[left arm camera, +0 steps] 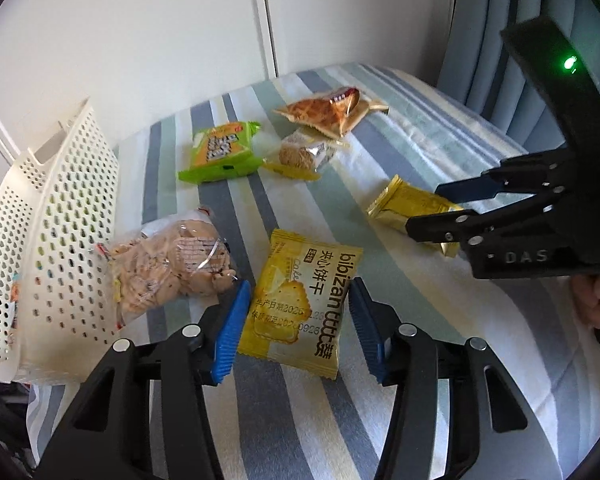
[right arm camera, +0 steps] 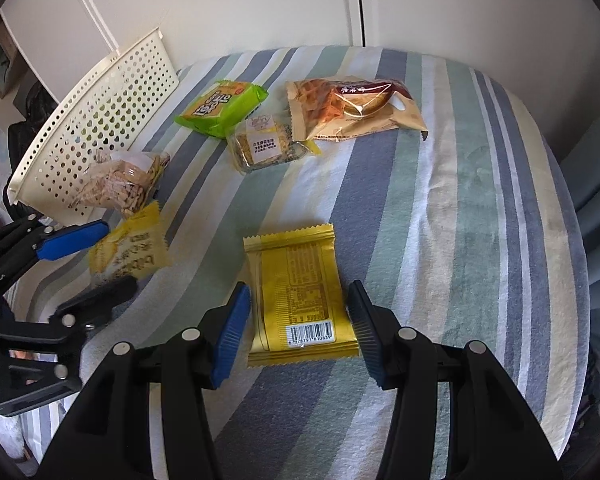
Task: Organize snacks
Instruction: 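Lift the yellow biblizan pack with the left gripper and drop it into the basket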
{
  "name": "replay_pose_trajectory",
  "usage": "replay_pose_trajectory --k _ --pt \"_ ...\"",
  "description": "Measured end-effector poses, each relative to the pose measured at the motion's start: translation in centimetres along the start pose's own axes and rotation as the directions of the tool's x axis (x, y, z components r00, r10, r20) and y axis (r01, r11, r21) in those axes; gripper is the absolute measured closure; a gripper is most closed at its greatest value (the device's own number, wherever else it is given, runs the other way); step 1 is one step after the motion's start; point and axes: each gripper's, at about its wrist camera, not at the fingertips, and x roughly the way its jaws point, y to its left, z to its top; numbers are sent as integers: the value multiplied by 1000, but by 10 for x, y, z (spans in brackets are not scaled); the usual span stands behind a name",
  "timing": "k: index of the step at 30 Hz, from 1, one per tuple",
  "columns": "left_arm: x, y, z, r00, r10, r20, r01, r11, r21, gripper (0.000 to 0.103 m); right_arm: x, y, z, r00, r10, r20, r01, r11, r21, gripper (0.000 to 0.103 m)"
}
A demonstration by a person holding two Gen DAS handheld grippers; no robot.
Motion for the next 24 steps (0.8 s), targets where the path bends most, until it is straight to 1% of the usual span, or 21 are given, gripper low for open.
replay_pose_trajectory --k 1,6,14,20,24 --pt "-4 0 0 1000 8 21 -7 1000 -6 51 -1 -1 0 1000 3 6 -3 1000 4 52" --pt "-23 9 3 997 33 74 -30 999 -40 50 -7 -7 -1 999 23 34 -24 999 30 54" --pt "-58 39 6 987 51 150 -33 992 -122 50 -12 -11 -2 998 28 52 -31 998 55 55" --pt "-82 79 7 974 109 198 -64 973 -220 50 -10 -9 -2 998 26 49 -28 998 56 55" --pt "-91 110 4 965 158 210 -92 952 -292 50 -9 -9 -2 999 26 48 -28 998 56 55"
